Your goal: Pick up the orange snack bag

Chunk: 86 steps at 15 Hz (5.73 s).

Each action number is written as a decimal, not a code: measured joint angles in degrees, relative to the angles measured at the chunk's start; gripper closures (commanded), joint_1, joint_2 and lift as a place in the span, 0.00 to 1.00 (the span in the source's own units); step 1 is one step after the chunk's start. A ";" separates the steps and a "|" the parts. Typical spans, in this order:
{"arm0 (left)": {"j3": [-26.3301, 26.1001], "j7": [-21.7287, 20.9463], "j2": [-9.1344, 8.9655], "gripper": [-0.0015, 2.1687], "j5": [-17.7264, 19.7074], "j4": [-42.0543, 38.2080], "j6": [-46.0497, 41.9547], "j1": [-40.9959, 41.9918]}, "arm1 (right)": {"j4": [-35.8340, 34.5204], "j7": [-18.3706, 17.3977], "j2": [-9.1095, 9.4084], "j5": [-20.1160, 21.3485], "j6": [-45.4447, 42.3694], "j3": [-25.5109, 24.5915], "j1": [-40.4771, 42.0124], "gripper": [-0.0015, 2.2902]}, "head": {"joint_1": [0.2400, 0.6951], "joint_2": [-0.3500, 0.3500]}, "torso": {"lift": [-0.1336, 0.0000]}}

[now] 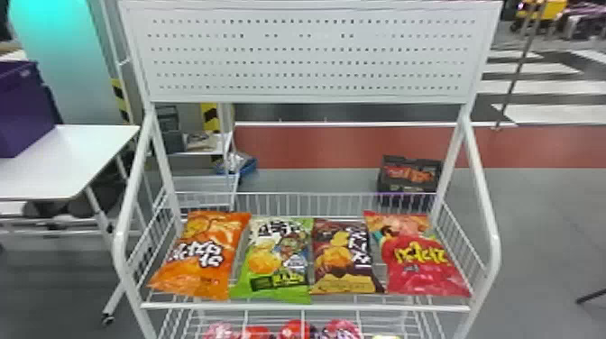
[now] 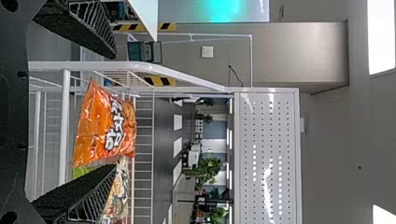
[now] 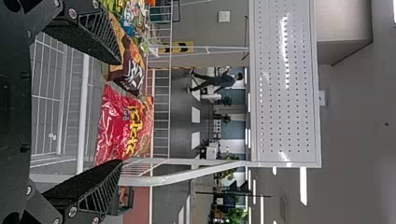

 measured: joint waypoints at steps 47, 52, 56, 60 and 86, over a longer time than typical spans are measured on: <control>-12.06 -3.40 -5.90 0.62 8.74 40.07 30.18 -53.88 | 1.38 0.03 0.35 0.11 -0.53 0.73 -1.72 0.06 | 0.57 0.50 | 1.00; -12.10 -3.18 -5.89 0.62 8.70 39.26 30.12 -52.70 | 1.99 0.01 0.27 -0.37 -0.50 0.79 -2.34 0.06 | 0.57 0.50 | 1.00; -12.09 -2.79 -5.84 0.62 8.65 36.47 30.07 -51.23 | 2.37 0.04 0.02 -1.13 -0.53 0.79 -2.70 0.06 | 0.57 0.50 | 1.00; -11.89 -2.20 -5.45 0.62 9.23 31.11 30.06 -49.09 | 2.38 0.04 0.00 -1.14 -0.53 0.80 -2.73 0.06 | 0.57 0.50 | 1.00; 0.70 -2.24 1.30 0.62 10.05 -0.92 19.48 -10.07 | 3.29 0.08 -0.26 -1.14 -0.52 2.46 -3.97 0.06 | 0.57 0.50 | 1.00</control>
